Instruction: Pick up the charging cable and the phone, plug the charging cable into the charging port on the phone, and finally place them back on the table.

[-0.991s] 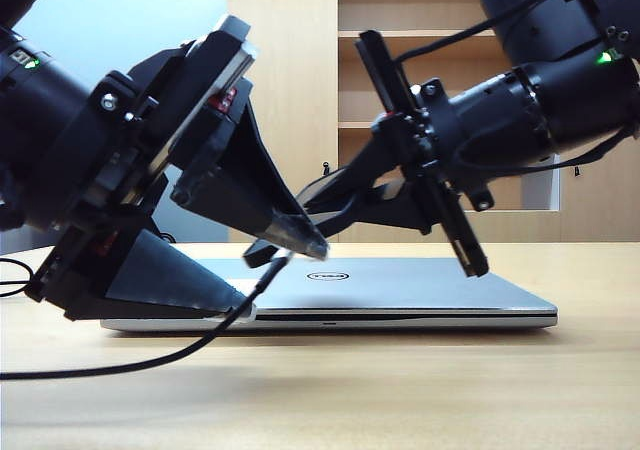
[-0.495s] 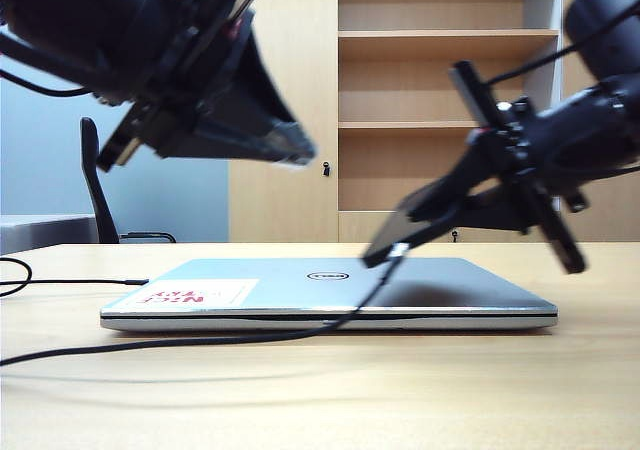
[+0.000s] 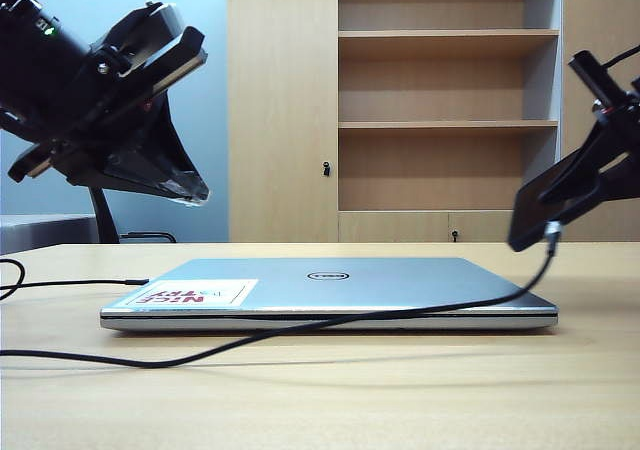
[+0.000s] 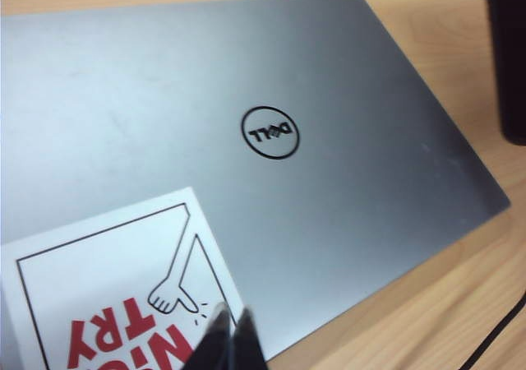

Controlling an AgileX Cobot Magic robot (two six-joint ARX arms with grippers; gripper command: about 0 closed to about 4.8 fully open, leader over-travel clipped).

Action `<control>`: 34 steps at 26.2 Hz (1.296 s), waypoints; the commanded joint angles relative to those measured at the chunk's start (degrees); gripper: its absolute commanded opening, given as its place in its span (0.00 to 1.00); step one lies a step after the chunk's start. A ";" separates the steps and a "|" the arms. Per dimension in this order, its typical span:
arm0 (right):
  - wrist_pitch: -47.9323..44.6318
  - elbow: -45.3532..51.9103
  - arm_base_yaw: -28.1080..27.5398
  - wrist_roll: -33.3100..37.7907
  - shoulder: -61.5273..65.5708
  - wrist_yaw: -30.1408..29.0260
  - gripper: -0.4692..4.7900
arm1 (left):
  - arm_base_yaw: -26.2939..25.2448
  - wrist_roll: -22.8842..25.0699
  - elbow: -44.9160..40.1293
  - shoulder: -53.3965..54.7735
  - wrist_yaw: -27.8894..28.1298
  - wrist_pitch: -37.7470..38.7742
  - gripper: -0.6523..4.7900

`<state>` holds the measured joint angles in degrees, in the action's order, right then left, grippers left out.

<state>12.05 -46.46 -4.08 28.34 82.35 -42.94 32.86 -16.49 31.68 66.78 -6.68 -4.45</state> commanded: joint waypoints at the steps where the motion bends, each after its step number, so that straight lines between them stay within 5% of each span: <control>1: 8.63 -3.65 -1.22 -8.31 -0.46 3.98 0.08 | 0.17 0.31 0.33 -0.20 -0.17 -0.35 0.11; 19: 13.64 -11.10 -2.36 -12.09 13.97 2.93 0.08 | 0.24 0.20 0.33 -0.20 -0.20 -0.37 0.11; 21: 13.68 -11.28 -2.36 -12.09 14.14 3.19 0.18 | 0.24 0.22 0.33 -0.20 -0.17 -0.31 0.11; 23: 13.38 -11.32 -2.51 -12.09 14.12 4.02 0.39 | 0.24 0.20 0.33 -0.20 -0.20 -0.33 0.11; 34: 23.76 -18.18 -5.31 -17.84 13.44 13.03 0.41 | 0.24 0.24 0.33 -0.20 -0.17 -0.35 0.11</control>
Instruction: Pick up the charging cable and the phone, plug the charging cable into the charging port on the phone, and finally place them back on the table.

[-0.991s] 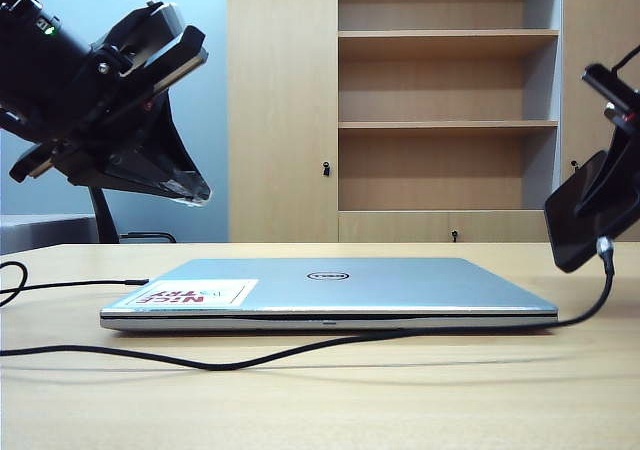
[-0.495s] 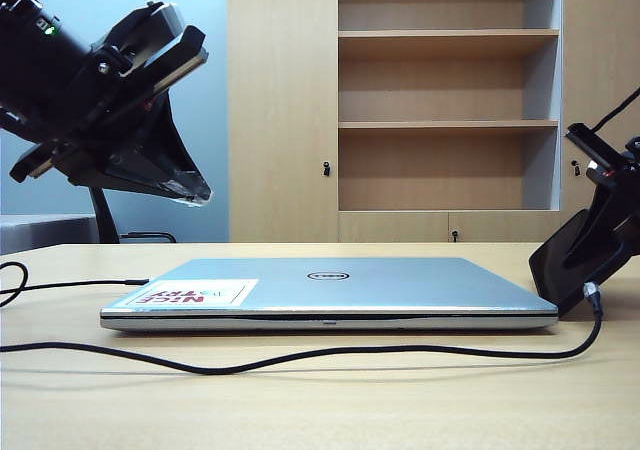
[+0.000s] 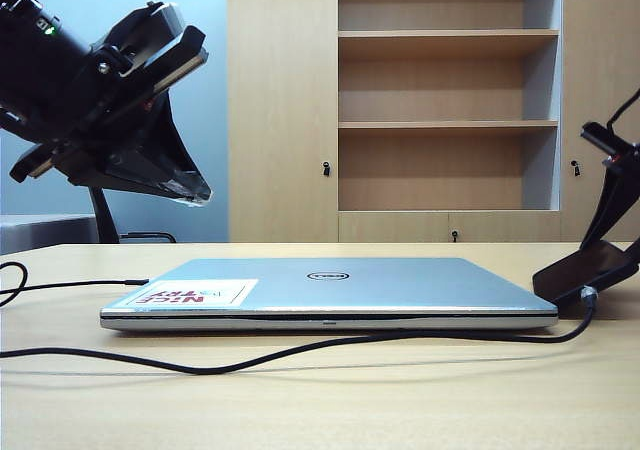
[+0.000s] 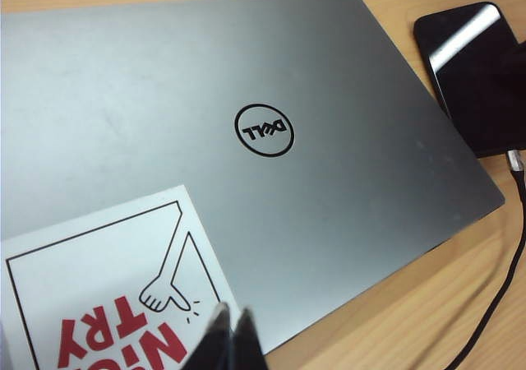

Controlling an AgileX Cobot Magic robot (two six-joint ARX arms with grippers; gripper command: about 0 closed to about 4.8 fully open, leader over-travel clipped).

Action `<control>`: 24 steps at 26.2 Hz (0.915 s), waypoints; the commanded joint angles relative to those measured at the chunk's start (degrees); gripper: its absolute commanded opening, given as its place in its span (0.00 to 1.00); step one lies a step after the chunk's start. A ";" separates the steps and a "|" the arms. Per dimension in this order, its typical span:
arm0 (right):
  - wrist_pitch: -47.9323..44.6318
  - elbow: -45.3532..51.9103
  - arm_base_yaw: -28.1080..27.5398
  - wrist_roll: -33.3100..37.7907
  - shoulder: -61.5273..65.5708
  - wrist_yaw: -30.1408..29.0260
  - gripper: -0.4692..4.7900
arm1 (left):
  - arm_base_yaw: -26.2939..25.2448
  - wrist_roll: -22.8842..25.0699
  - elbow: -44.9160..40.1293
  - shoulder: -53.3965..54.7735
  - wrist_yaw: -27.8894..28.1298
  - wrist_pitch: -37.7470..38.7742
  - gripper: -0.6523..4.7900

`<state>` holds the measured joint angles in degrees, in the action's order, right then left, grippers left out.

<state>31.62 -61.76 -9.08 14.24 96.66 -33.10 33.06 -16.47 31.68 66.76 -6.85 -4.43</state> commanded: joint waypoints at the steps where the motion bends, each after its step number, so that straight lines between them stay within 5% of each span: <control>1: 6.73 -4.68 -0.39 -4.90 -0.98 4.85 0.41 | 0.04 0.22 0.33 -0.17 0.00 -0.35 0.11; 4: 11.15 -8.24 -0.39 -5.66 -1.31 6.21 0.41 | 0.04 0.22 0.48 -0.26 0.00 -0.11 0.11; 6: 15.69 -12.50 0.04 -5.70 -2.08 6.16 0.17 | 0.04 0.24 2.05 -0.74 0.00 1.73 0.11; 9: 14.14 -13.20 1.64 -7.04 -6.97 7.10 0.08 | 0.04 1.57 4.09 -2.84 0.00 4.46 0.11; 13: 9.92 -12.39 4.74 -7.23 -16.41 13.94 0.08 | -0.48 1.49 4.20 -7.45 0.00 7.91 0.11; 21: -8.04 0.66 12.28 -7.19 -34.07 17.22 0.08 | -1.84 1.70 1.64 -14.82 0.00 12.52 0.11; 24: -5.60 4.59 14.62 -6.75 -38.12 17.99 0.08 | -1.84 1.68 -0.74 -17.55 0.00 12.52 0.11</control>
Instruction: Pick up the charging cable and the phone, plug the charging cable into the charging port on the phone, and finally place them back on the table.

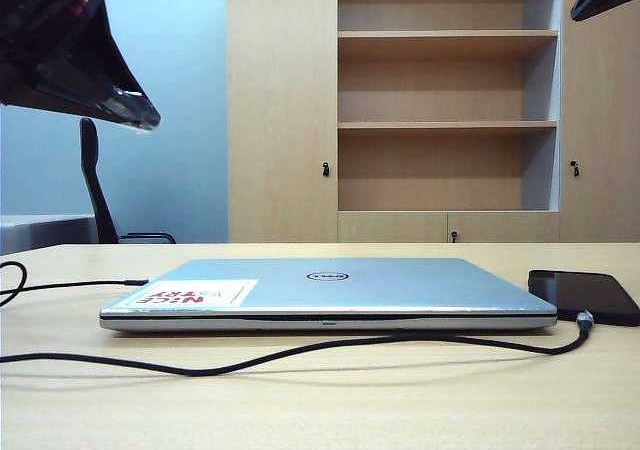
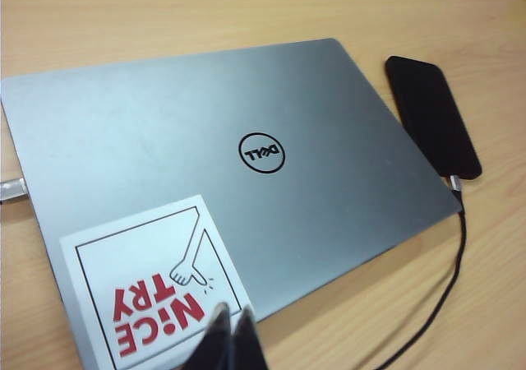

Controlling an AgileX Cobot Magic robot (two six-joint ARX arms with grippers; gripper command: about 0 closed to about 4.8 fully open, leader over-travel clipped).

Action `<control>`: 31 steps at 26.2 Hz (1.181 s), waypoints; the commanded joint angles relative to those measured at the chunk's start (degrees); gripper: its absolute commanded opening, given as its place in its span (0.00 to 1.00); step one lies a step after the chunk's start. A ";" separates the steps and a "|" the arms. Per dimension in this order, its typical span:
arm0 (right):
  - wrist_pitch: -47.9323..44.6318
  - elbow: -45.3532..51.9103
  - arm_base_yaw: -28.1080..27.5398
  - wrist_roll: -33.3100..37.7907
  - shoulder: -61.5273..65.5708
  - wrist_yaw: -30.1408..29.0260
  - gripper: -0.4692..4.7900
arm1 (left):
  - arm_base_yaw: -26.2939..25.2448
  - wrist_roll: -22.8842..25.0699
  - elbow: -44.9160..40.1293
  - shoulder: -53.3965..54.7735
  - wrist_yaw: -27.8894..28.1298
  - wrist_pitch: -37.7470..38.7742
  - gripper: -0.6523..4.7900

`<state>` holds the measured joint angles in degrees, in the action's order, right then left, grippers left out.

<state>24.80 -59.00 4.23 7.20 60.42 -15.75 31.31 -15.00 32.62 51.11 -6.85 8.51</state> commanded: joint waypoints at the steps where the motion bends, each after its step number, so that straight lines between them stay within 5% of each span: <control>1: 1.49 2.93 1.75 0.28 -2.93 0.63 0.08 | -0.09 0.26 -2.47 -2.67 0.00 -0.46 0.11; 16: -22.18 30.51 3.80 0.24 -22.91 2.12 0.08 | -0.26 5.55 -13.51 -10.56 0.00 -6.58 0.11; 24: -22.73 38.66 3.80 0.24 -28.68 5.20 0.08 | -0.26 5.62 -15.41 -13.64 0.00 -7.78 0.11; 28: -22.91 40.92 3.82 0.26 -32.94 14.36 0.08 | -0.26 5.60 -15.56 -13.81 0.00 -7.91 0.11; 31: -22.95 41.03 3.93 0.24 -36.94 14.43 0.08 | -0.26 5.60 -15.56 -13.81 0.00 -8.20 0.11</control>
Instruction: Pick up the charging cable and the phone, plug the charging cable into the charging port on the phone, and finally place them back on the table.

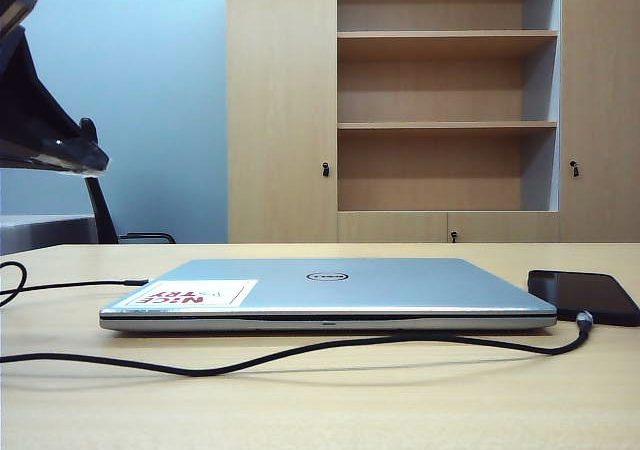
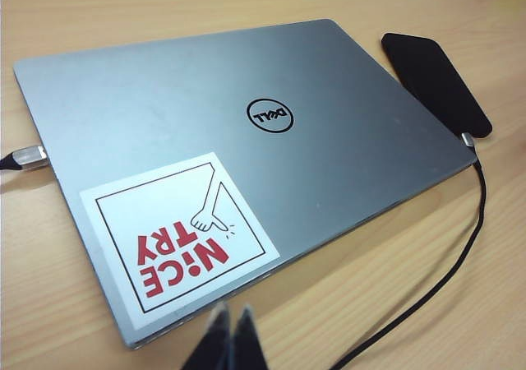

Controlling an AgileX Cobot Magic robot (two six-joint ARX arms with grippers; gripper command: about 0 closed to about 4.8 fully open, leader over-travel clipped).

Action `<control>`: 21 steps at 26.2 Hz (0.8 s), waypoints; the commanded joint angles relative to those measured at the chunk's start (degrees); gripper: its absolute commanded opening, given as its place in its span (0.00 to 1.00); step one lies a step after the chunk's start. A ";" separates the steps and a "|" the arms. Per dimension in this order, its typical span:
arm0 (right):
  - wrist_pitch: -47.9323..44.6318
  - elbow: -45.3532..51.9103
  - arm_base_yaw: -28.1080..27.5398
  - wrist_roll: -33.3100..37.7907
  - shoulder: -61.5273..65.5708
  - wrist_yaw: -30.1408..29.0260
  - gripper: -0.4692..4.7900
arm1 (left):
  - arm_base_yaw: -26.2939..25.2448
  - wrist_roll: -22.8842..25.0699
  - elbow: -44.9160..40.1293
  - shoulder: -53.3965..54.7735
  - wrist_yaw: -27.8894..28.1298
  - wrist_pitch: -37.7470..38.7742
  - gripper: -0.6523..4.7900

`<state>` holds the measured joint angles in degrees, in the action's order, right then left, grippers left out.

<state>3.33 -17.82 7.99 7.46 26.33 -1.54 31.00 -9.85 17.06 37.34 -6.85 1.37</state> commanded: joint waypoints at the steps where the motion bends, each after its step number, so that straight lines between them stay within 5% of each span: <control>1: -1.40 -0.13 0.17 -0.02 -3.67 0.48 0.08 | 0.04 0.44 -0.02 -0.04 0.00 -1.14 0.11; 21: 1.79 6.14 0.00 -1.29 -14.84 1.42 0.13 | 0.04 0.39 -7.02 -0.07 0.00 -9.05 0.11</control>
<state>5.98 -11.44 7.99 6.35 11.64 -0.14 31.00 -9.85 10.20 37.36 -6.85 -5.91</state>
